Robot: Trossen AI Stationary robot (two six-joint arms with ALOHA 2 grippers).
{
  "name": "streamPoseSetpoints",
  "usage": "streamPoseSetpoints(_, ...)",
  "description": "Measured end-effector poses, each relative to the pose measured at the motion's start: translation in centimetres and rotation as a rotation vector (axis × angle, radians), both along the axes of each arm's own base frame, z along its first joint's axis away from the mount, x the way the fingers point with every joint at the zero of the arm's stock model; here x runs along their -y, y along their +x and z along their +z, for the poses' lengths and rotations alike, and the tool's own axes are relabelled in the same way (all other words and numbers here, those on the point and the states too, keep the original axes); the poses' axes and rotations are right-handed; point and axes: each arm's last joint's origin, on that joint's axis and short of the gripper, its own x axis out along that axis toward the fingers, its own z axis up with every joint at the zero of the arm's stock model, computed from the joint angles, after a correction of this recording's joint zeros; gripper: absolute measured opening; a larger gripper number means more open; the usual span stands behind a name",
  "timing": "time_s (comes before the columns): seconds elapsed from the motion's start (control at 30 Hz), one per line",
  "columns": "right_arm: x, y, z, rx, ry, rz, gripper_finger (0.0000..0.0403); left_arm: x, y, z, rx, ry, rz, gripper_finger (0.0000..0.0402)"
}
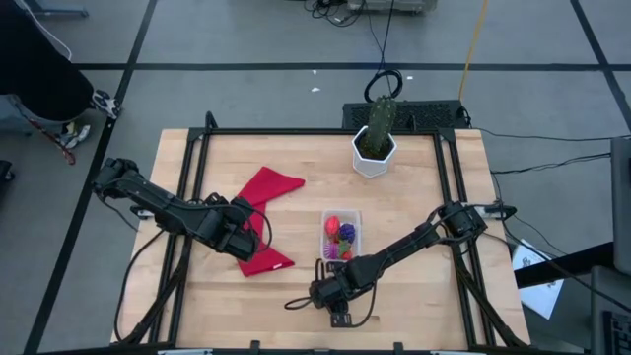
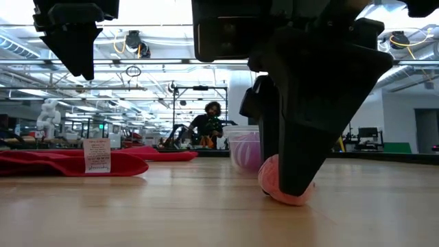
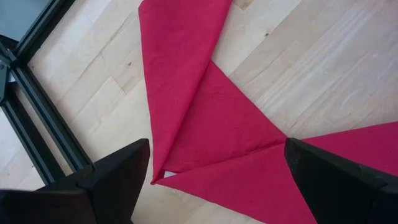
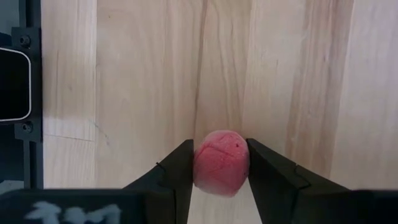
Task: Pick and placing Produce into tupperware
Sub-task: Put the pink peach into the transparent bin
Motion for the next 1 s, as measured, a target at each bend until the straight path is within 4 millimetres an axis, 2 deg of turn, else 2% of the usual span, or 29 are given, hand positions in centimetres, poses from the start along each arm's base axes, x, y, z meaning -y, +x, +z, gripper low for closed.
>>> streamPoseSetpoints(0.57,-0.5,-0.1,0.3,0.003,0.006,0.014,0.0125,0.0,0.0,0.0,0.004,-0.002,0.000,0.0379)
streamPoseSetpoints(1.0,-1.2,0.2,2.7,-0.005,-0.010,0.050,0.0125,0.0,0.1,0.0,0.007,-0.003,0.000,0.0379)
